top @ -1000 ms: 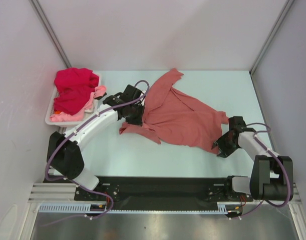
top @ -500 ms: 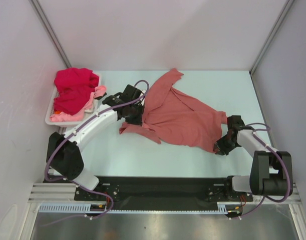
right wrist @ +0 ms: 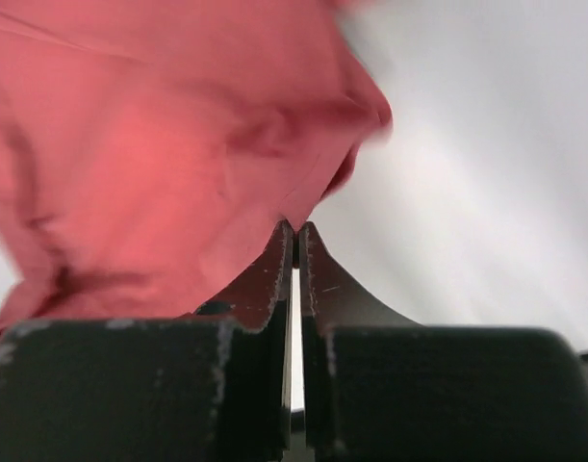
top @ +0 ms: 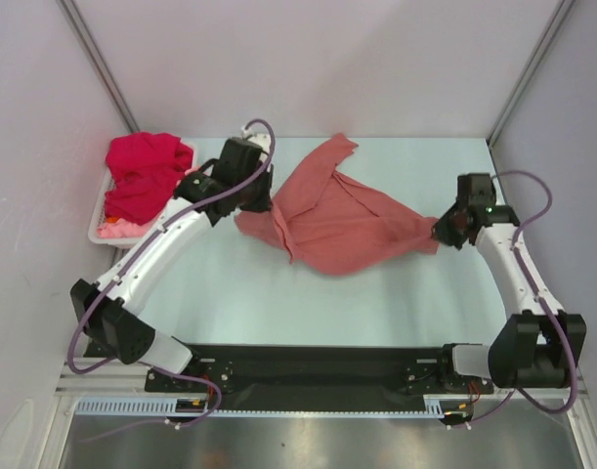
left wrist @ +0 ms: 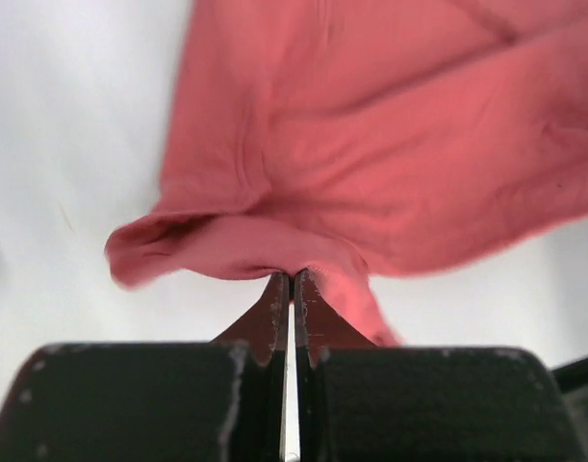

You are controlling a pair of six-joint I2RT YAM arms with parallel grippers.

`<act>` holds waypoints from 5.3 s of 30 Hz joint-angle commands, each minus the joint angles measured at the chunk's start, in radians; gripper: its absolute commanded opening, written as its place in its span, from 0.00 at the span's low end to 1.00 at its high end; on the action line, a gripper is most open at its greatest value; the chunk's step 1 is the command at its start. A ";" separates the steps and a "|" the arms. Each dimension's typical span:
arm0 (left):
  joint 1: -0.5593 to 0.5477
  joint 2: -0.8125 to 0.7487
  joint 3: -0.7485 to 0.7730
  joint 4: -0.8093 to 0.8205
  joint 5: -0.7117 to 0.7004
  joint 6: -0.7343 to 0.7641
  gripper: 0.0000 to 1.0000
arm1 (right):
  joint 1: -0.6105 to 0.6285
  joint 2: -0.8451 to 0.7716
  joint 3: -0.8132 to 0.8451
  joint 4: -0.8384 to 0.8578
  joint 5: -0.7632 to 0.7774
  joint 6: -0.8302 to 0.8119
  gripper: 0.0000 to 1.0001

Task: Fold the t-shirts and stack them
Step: Flatten the tshirt out, then fold the tshirt

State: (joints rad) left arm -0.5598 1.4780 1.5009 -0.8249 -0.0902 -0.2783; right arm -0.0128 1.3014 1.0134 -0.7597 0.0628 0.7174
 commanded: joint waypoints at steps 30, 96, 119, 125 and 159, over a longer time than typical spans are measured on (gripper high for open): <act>0.003 -0.475 0.619 0.356 -0.026 0.085 0.00 | 0.004 -0.461 0.955 -0.179 -0.026 -0.220 0.00; 0.216 -0.368 0.646 0.610 0.092 0.004 0.00 | -0.158 -0.390 0.743 0.453 0.022 -0.398 0.00; 0.328 0.650 0.640 0.853 0.144 0.018 0.01 | -0.174 0.379 0.299 0.840 -0.041 -0.440 0.00; 0.328 0.998 0.924 0.840 0.193 -0.106 0.00 | -0.200 0.676 0.592 0.703 -0.050 -0.489 0.00; 0.299 0.588 0.386 0.561 0.274 -0.233 0.00 | -0.315 0.782 0.725 0.198 -0.235 -0.360 0.00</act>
State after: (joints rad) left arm -0.2760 2.1624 1.9087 -0.2146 0.1535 -0.4831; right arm -0.3126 2.1544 1.7596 -0.5179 -0.1436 0.3470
